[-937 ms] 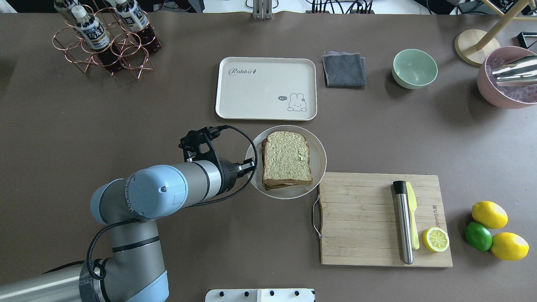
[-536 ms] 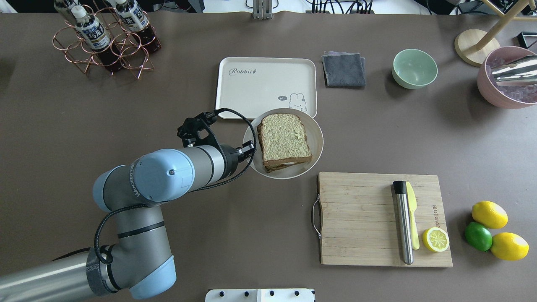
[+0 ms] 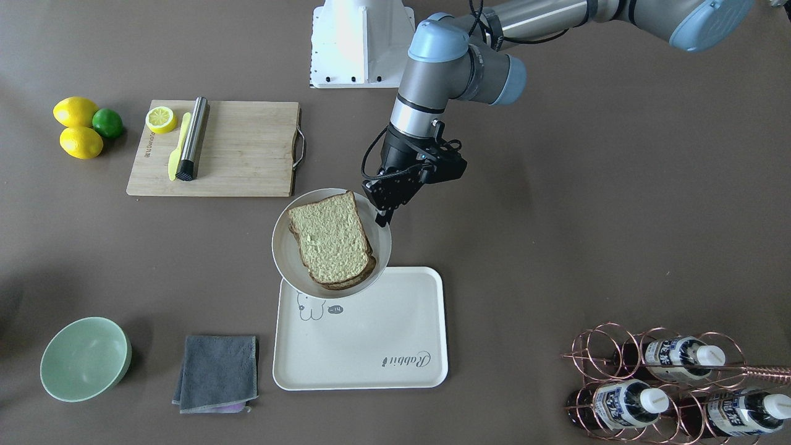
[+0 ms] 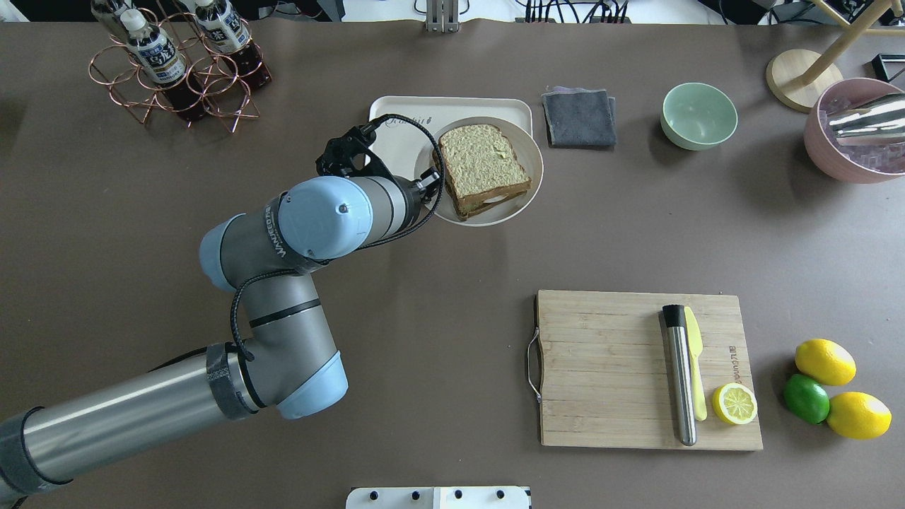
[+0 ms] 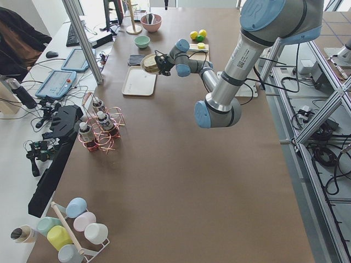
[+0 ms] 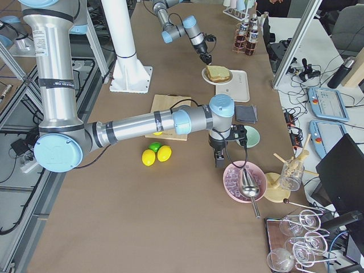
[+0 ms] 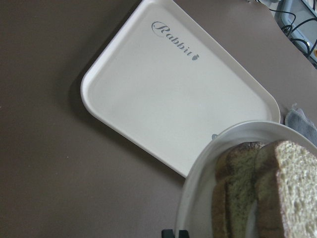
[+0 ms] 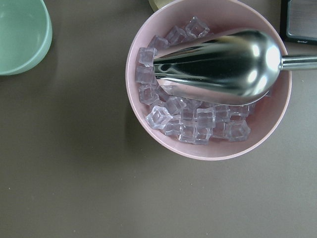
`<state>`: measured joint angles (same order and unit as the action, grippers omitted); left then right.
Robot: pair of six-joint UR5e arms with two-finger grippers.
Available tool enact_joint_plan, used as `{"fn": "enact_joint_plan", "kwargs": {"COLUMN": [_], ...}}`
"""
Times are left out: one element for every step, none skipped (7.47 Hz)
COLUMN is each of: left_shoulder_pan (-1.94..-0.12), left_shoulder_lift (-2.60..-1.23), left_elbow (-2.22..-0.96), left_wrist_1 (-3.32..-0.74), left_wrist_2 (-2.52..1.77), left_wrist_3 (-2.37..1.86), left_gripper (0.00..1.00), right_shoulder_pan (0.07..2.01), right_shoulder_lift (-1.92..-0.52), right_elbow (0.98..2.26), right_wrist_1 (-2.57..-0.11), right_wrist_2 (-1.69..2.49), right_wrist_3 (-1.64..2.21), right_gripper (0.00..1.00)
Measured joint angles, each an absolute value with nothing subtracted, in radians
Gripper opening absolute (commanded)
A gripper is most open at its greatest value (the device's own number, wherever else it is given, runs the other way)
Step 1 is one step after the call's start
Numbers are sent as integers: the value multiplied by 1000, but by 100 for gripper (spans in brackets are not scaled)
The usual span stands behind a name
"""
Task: Make sandwich and place on tray
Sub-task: 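Slide the white plate with the left gripper onto the cream tray, then open the left gripper and release the plate on the tray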
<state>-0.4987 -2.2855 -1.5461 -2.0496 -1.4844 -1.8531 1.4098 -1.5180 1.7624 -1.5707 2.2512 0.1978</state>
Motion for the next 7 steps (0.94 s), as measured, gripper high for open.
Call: {"fn": "enact_joint_plan", "kwargs": {"left_shoulder_pan": [-523, -549, -571, -587, -595, -598, -597], "left_shoulder_lift": [-2320, -2354, -2384, -2407, -2422, -2429, -2432], "left_elbow": [-1483, -1414, -1343, -1276, -1220, -1181, -1153], "left_wrist_1": [-2054, -2063, -2090, -2130, -2163, -2190, -2214], "left_wrist_2": [-1483, -1483, -1483, -1483, -1483, -1482, -1483], "left_wrist_3": [-1859, -1856, -1852, -1850, -1848, -1837, -1827], "left_gripper": [0, 0, 0, 0, 0, 0, 0], "right_shoulder_pan": [1409, 1409, 1408, 1408, 1408, 1408, 1408], "right_shoulder_lift": [-1517, -1515, -1513, -1510, -1509, -1508, -1508], "right_elbow": [1761, 1761, 1760, 1760, 1760, 1761, 1761], "right_wrist_1": [-1571, -1571, -1572, -1572, -1572, -1572, -1572], "right_wrist_2": [2252, 2252, 2252, 2252, 2252, 2253, 2253], "right_wrist_3": [199, 199, 199, 199, 199, 199, 199], "right_gripper": [99, 99, 99, 99, 99, 99, 99]}}
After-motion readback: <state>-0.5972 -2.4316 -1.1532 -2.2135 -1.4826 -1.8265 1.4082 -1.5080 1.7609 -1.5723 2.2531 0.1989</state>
